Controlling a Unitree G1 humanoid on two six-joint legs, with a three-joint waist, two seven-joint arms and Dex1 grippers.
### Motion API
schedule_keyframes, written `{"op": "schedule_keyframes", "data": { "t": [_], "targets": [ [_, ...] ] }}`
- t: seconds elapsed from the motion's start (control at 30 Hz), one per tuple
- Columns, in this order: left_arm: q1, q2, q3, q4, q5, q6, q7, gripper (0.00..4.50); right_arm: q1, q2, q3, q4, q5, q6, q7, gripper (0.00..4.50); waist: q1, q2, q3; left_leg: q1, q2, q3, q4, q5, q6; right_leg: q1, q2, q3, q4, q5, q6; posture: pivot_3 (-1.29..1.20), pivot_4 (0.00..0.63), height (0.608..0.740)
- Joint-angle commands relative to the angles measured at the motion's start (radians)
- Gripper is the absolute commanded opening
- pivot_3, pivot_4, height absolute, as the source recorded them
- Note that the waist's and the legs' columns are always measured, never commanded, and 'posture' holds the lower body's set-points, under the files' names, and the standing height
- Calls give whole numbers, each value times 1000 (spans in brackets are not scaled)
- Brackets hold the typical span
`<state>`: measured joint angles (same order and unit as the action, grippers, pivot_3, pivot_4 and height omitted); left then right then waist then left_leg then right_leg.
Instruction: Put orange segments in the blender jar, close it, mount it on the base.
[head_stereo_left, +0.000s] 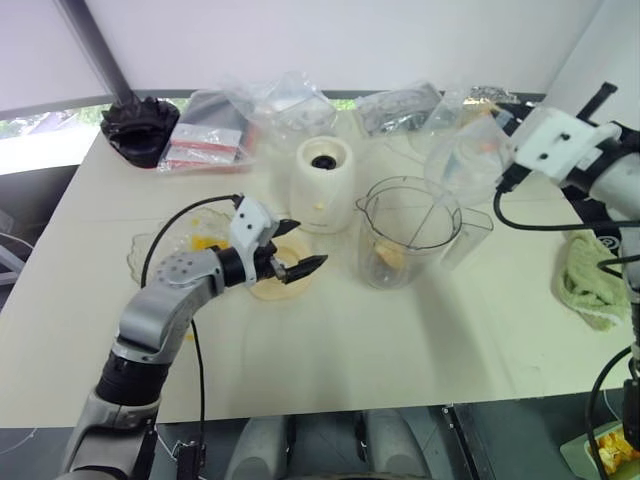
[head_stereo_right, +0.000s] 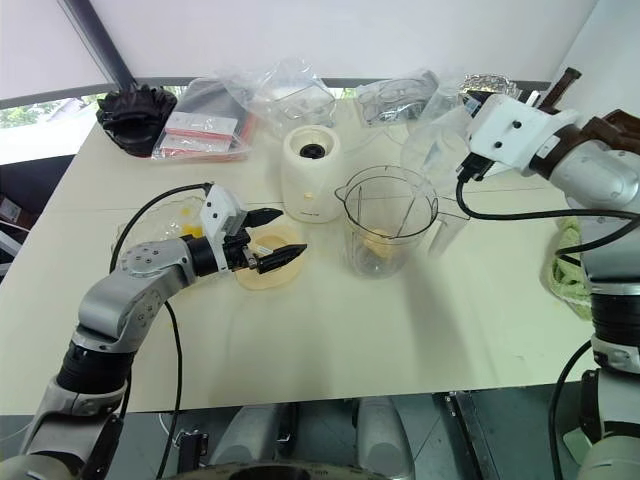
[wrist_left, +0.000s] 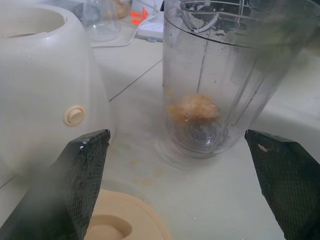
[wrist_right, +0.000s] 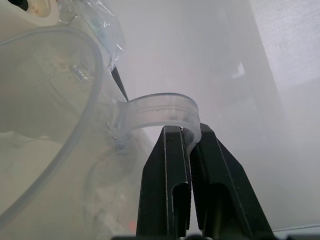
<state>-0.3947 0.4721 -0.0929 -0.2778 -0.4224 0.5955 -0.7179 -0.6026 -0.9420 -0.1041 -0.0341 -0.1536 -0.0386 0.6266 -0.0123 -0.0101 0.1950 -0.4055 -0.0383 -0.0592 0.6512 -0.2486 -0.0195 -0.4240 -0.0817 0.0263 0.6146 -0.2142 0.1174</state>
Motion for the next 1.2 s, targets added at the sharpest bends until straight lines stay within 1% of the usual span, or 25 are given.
{"op": "schedule_keyframes", "data": {
  "t": [0.03,0.27,0.43,0.5,0.7,0.8,0.93,1.07,1.2],
  "targets": [
    [-5,0,12,-17,3,-23,0,4500,-36,-21,-21,-10,-1,-21,-4,46,0,0,0,0,0,0,0,0,0,0,0,0,0,0,0,0,150,740],
    [-7,-1,11,-15,4,-23,1,4500,-41,-21,-17,-5,-7,-29,-5,46,0,0,0,0,0,0,0,0,0,0,0,0,0,0,0,0,150,740],
    [-11,-2,8,-14,7,-24,1,4500,-37,-6,-38,-11,17,15,-9,46,0,0,0,0,0,0,0,0,0,0,0,0,0,0,0,0,150,740],
    [-12,-2,8,-12,8,-24,1,4500,-36,23,-61,-26,57,95,-20,46,0,0,0,0,0,0,0,0,0,0,0,0,0,0,0,0,150,740],
    [-17,-1,8,-8,15,-23,0,4500,-86,119,-165,-77,212,441,-73,46,1,0,0,0,0,-1,1,0,0,0,0,0,1,0,0,0,150,740],
    [-18,-2,8,-7,17,-22,-1,4500,-104,143,-209,-84,265,576,-104,46,1,0,0,0,0,-1,1,0,0,0,0,0,1,0,0,0,150,740],
    [-18,-4,8,-5,20,-22,-1,4500,-115,166,-257,-85,322,702,-149,46,1,0,0,0,0,-1,1,0,0,0,0,0,1,0,0,0,150,740],
    [-16,-5,8,-4,27,-24,5,4500,-113,248,-416,8,399,855,-280,46,2,0,0,0,0,0,1,0,0,0,0,0,2,0,0,0,150,740],
    [-14,0,13,-9,28,-20,9,4500,-85,308,-533,92,463,886,-345,46,2,0,-1,-1,0,0,1,0,0,0,0,0,2,0,0,0,150,740]
  ]
}}
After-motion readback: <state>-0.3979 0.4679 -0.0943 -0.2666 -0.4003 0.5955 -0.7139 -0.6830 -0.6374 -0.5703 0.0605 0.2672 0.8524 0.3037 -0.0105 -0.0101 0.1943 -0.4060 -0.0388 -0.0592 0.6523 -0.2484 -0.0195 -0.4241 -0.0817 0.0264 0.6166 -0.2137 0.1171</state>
